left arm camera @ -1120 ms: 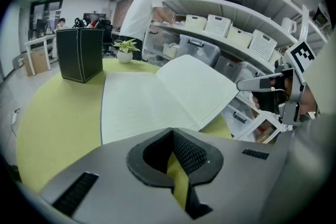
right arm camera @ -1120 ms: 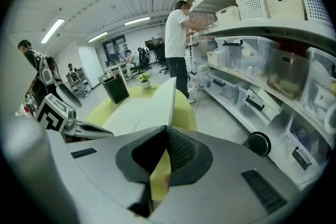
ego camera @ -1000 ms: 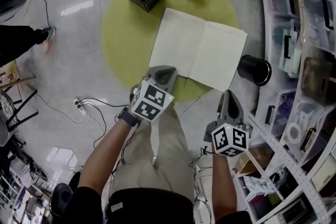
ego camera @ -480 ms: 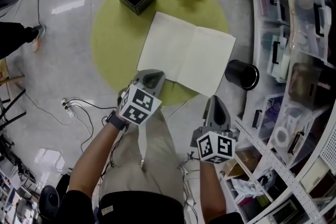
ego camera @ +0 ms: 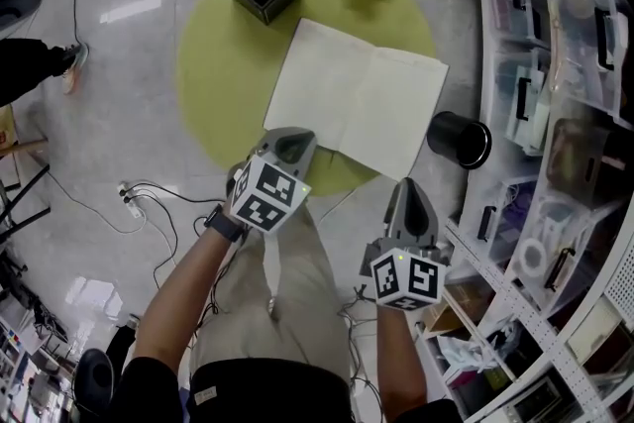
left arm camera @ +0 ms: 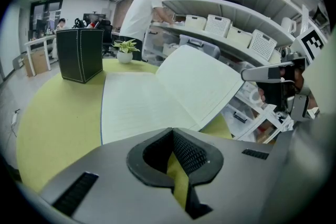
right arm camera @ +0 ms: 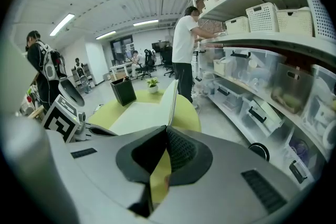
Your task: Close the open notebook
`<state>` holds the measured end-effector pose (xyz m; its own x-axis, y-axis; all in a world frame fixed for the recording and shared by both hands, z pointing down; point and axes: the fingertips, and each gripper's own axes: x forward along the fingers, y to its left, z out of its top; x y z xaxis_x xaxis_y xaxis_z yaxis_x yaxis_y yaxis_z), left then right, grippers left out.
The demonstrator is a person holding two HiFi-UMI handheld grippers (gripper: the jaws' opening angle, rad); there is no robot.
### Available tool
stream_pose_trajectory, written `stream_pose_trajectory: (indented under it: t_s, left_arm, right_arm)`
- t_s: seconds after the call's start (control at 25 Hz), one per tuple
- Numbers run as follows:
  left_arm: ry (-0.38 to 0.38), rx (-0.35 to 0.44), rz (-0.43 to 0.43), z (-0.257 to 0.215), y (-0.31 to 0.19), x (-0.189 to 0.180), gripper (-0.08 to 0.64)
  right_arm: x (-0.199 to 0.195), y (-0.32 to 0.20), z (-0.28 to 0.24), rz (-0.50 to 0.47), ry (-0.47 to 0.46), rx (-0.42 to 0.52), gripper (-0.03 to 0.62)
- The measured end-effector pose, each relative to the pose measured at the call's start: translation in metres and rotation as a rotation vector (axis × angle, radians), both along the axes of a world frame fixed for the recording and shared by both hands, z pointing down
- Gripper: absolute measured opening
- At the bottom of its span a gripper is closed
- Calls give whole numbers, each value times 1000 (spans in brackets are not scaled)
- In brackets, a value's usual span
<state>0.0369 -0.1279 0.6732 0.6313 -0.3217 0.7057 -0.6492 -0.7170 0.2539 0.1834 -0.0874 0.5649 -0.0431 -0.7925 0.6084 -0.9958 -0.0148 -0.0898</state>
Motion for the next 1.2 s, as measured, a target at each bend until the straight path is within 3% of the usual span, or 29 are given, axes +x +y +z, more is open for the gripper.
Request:
stream_pose_trajectory:
  t_s: [0.24, 0.68, 1.2]
  left_arm:
    - [81, -117, -73, -3, -2, 0, 17]
    - [69, -139, -134, 2, 14, -7, 17]
    - [84, -191, -144, 4, 13, -9, 17]
  right_arm:
    - [9, -9, -7, 21, 23, 15, 5]
    - [-2, -18, -23, -29, 103, 71, 5]
    - [-23, -15, -31, -52, 62, 89, 5]
